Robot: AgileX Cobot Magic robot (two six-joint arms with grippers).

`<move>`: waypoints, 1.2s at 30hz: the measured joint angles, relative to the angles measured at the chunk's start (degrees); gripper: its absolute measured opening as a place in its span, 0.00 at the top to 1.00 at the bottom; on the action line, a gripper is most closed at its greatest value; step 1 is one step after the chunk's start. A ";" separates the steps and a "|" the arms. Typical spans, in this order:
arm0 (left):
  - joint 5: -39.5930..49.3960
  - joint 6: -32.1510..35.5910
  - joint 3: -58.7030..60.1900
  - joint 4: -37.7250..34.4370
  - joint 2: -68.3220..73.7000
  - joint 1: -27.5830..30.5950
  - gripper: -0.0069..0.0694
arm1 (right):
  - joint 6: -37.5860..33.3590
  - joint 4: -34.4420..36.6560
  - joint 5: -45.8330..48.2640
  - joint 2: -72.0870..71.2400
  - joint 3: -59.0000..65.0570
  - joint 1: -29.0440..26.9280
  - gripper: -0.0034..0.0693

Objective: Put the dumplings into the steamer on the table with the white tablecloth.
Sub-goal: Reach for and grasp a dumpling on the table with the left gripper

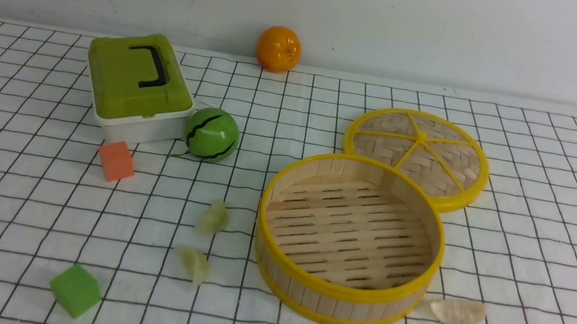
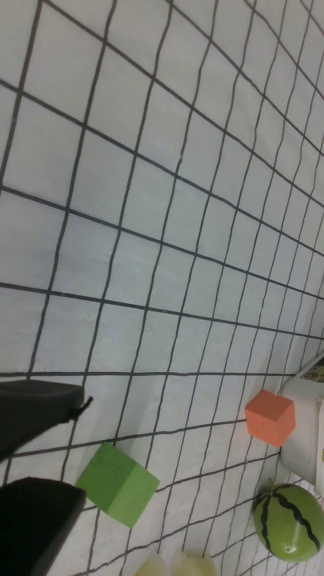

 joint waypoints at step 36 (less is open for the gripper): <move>-7.73 -23.94 0.00 -36.41 0.00 0.00 0.60 | 0.07 17.10 -0.68 0.00 0.24 0.00 0.62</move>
